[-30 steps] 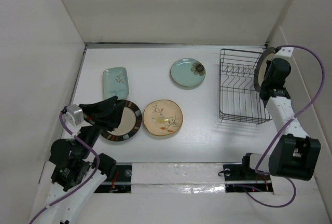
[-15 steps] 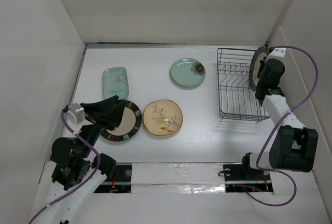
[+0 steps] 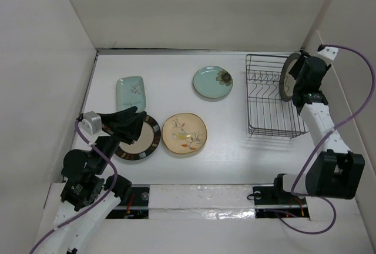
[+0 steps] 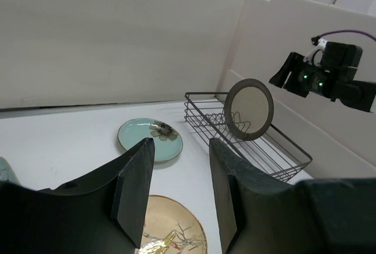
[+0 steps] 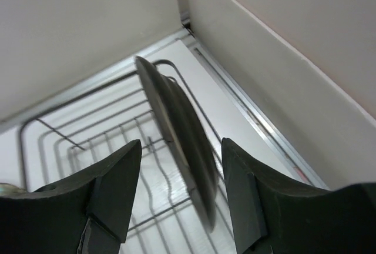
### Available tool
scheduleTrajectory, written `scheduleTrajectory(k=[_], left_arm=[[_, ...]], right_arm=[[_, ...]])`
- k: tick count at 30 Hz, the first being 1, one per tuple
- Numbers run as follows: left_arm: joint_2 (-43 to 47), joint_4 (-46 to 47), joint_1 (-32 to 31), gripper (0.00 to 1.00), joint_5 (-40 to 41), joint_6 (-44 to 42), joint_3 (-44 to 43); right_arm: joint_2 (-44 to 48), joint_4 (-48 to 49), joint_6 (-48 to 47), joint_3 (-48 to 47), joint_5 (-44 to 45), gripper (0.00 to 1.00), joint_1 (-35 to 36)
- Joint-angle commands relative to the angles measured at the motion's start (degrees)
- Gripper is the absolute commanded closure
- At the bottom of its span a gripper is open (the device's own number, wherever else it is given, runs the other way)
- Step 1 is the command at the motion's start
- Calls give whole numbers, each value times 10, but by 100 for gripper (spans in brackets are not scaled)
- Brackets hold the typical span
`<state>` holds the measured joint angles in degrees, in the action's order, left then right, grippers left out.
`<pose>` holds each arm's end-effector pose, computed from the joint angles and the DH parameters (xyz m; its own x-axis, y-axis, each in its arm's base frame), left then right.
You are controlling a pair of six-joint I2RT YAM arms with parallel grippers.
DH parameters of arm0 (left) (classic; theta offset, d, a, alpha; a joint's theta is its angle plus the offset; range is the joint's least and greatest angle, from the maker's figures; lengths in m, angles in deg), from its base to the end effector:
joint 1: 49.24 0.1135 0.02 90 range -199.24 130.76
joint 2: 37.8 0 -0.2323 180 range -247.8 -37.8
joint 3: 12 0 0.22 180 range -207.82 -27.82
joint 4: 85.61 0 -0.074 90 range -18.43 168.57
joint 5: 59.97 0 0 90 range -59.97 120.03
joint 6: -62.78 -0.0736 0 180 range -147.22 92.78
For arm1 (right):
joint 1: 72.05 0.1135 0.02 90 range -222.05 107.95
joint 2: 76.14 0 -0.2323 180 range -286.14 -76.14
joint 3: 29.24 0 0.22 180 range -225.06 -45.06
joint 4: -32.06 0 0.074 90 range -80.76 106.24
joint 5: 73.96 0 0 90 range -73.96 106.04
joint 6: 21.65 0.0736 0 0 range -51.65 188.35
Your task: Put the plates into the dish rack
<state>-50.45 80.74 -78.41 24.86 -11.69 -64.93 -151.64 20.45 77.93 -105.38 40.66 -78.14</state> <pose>0.0778 -0.0510 0.3726 0.2283 -0.4328 -0.8721 0.6403 0.7416 -0.2004 0.3151 -0.0645 0.3140 -0.1029 0.1631 -0.9812 0.5276 0.8452 0.0852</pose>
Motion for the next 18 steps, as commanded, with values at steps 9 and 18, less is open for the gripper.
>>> scheduleTrajectory(k=[9, 18], left_arm=[[-56, 2, -3, 100, 80, -2, -14], [-97, -19, -3, 93, 143, 2, -17]], right_arm=[[27, 6, 106, -42, -107, 100, 268], [-231, 140, 340, -101, -119, 60, 405]])
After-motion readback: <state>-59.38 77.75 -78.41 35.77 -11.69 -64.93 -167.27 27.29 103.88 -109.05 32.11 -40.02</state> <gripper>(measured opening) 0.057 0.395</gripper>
